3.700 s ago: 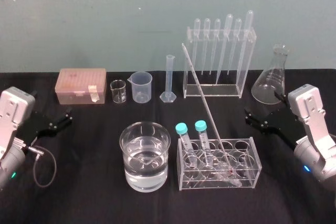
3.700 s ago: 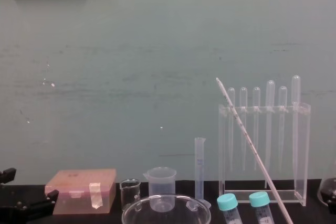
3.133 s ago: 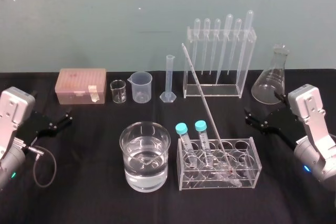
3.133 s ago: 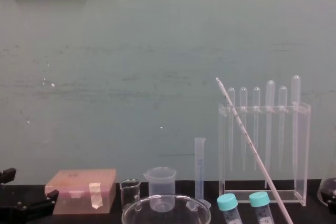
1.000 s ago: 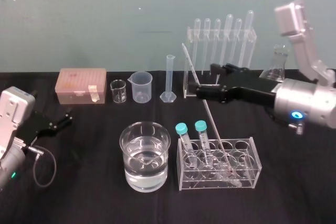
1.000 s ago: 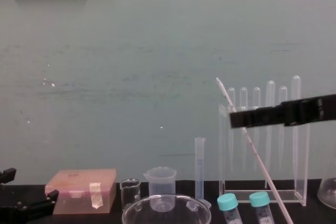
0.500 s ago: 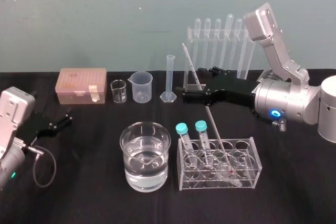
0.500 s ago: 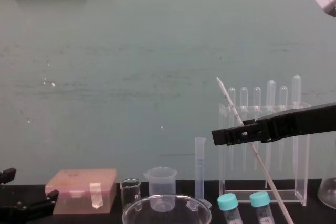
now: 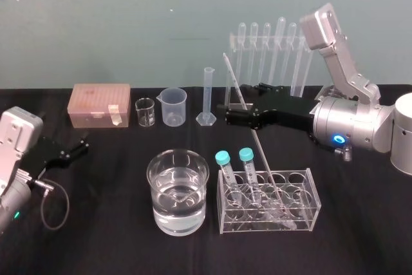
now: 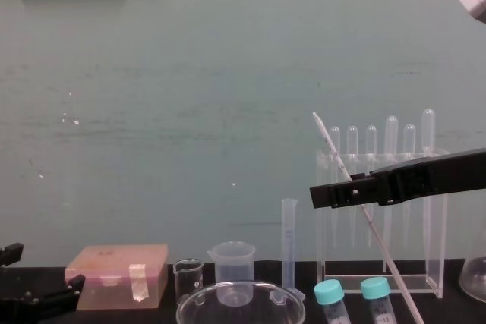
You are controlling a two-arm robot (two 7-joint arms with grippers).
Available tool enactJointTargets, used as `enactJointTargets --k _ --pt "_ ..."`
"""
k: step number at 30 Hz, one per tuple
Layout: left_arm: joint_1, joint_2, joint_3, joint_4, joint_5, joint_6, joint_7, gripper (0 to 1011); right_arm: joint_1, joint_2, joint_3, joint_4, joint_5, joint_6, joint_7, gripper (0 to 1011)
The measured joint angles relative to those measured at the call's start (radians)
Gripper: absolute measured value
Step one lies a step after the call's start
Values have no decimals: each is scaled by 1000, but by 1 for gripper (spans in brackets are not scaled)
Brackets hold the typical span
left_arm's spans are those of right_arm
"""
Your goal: Hold the thermometer with one hand and immerse one end into the beaker, then reinsert it into the test tube rack.
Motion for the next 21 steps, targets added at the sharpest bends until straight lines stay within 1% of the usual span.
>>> enactJointTargets --k 2,3,5,6,9,10,12,13,15,16,21 --pt "0 0 0 0 0 0 0 1008 0 0 0 0 0 0 0 812" --pt "0 0 0 0 0 0 0 1008 0 0 0 0 1 0 0 760" --pt "0 0 0 0 0 0 0 1008 -1 0 1 -1 1 0 0 715" --pt "0 0 0 0 0 0 0 1008 -1 1 1 -1 1 0 1 658" --pt "0 0 0 0 0 0 0 1008 -1 1 1 -1 1 0 1 596" --pt "0 0 0 0 0 0 0 1008 -1 1 1 -1 1 0 1 536" --pt "0 0 0 0 0 0 0 1008 -1 1 1 -1 1 1 1 494" --pt "0 0 0 0 0 0 0 1008 -1 1 1 -1 1 1 1 433" --pt "0 0 0 0 0 0 0 1008 -1 1 1 -1 2 1 1 392" --pt "0 0 0 0 0 0 0 1008 -1 1 1 -2 2 1 1 330" --pt "0 0 0 0 0 0 0 1008 -1 2 1 -2 2 2 2 190"
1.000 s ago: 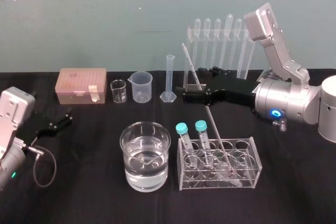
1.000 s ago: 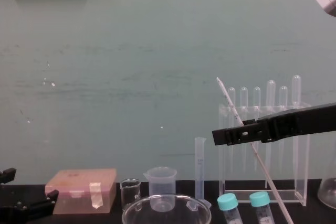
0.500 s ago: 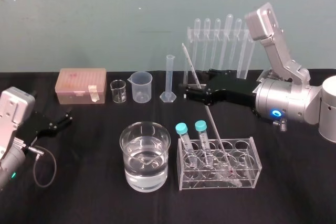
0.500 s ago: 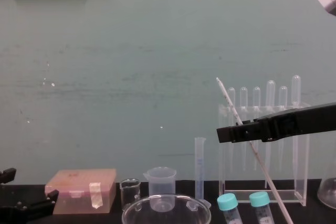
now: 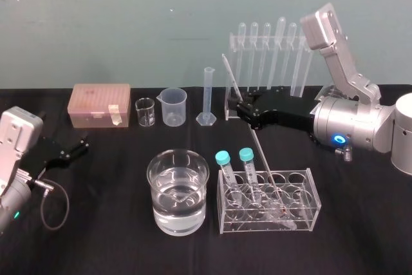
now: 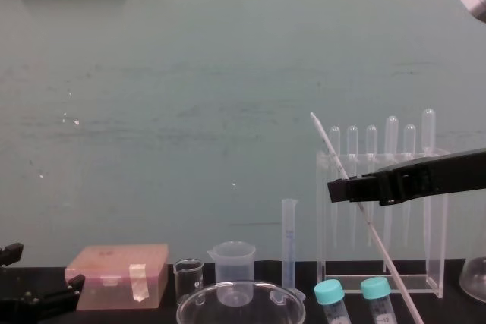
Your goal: Hold the thermometer with one hand and immerse one end into the beaker, then reinsert it into the test tube rack.
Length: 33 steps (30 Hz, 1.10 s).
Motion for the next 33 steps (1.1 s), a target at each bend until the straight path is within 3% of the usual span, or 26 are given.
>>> enactJointTargets --k 5,14,21,27,33 --pt "0 0 0 0 0 0 0 1008 0 0 0 0 0 0 0 58" --pt "0 0 0 0 0 0 0 1008 -2 0 1 0 1 -2 0 56" --pt "0 0 0 0 0 0 0 1008 -69 2 50 -36 15 -121 3 56" --pt "0 0 0 0 0 0 0 1008 -176 19 127 -91 36 -269 10 56" --pt "0 0 0 0 0 0 0 1008 -262 30 189 -123 44 -359 9 56"
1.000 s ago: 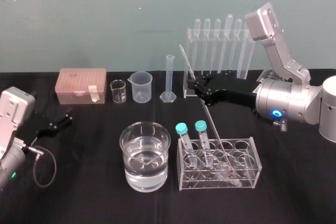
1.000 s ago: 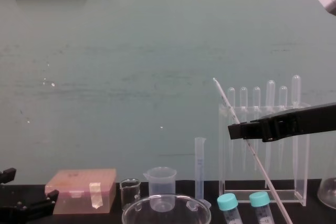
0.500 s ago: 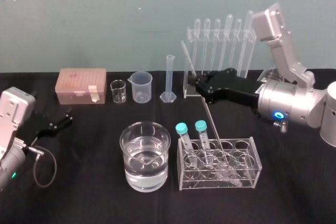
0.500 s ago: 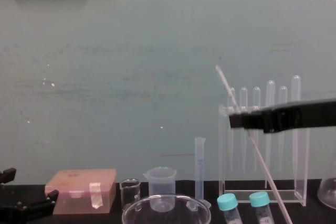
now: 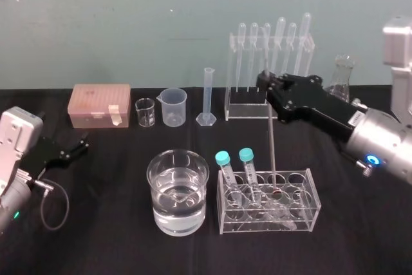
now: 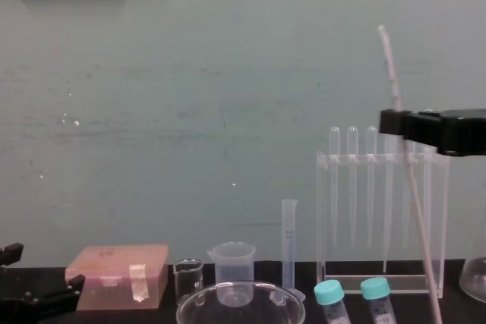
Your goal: Hold the thermometer with one hand and immerse one end into the beaker, then reinsert it into the test tube rack.
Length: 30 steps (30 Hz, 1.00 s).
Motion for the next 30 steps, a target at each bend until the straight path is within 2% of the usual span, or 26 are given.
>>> enactJointTargets --k 4,9,13,19,20,22,23,24,26,29,30 --pt "0 0 0 0 0 0 0 1008 -40 -1 31 -9 -1 -35 -1 56" --pt "0 0 0 0 0 0 0 1008 -49 -11 58 -17 13 -50 9 56" --pt "0 0 0 0 0 0 0 1008 -22 -20 76 -26 35 -51 33 56" --pt "0 0 0 0 0 0 0 1008 90 -25 91 -42 100 4 70 56" --pt "0 0 0 0 0 0 0 1008 130 -25 85 -40 113 21 80 56" --pt "0 0 0 0 0 0 0 1008 164 -29 75 -32 121 33 90 56" --pt "0 0 0 0 0 0 0 1008 205 -37 59 -18 126 43 103 56" --pt "0 0 0 0 0 0 0 1008 205 -37 59 -18 126 43 103 56" --pt "0 0 0 0 0 0 0 1008 280 -65 16 21 131 54 133 56" --pt "0 0 0 0 0 0 0 1008 321 -91 -19 49 137 57 158 56" --pt "0 0 0 0 0 0 0 1008 345 -114 -47 71 141 58 179 56"
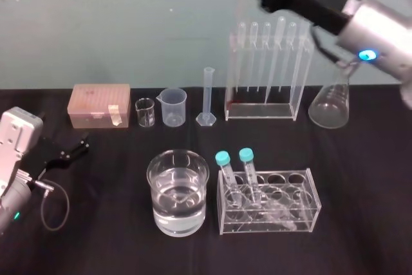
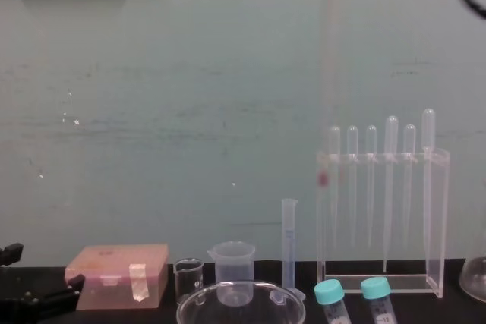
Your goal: Hold the thermometer with one hand and immerse one end into the beaker, then reinsert it into the test tube rack.
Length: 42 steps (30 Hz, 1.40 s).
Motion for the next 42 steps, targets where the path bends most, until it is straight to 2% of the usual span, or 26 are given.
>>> enactJointTargets --k 1,4,5,7,9,12,19,29,42 --pt "0 0 0 0 0 0 0 1008 10 -11 -13 10 3 0 10 56" --pt "0 0 0 0 0 0 0 1008 54 -72 -87 64 16 1 64 56" --pt "0 0 0 0 0 0 0 1008 54 -72 -87 64 16 1 64 56" --pt "0 0 0 0 0 0 0 1008 78 -111 -142 106 20 0 110 56" --pt "0 0 0 0 0 0 0 1008 83 -118 -154 116 20 -1 121 55" --pt "0 0 0 0 0 0 0 1008 99 -140 -206 166 16 -9 158 56" --pt "0 0 0 0 0 0 0 1008 98 -138 -262 233 -9 -34 180 56" --pt "0 0 0 0 0 0 0 1008 51 -106 -291 270 -33 -66 182 56" --pt "0 0 0 0 0 0 0 1008 19 -102 -282 302 -41 -91 187 56"
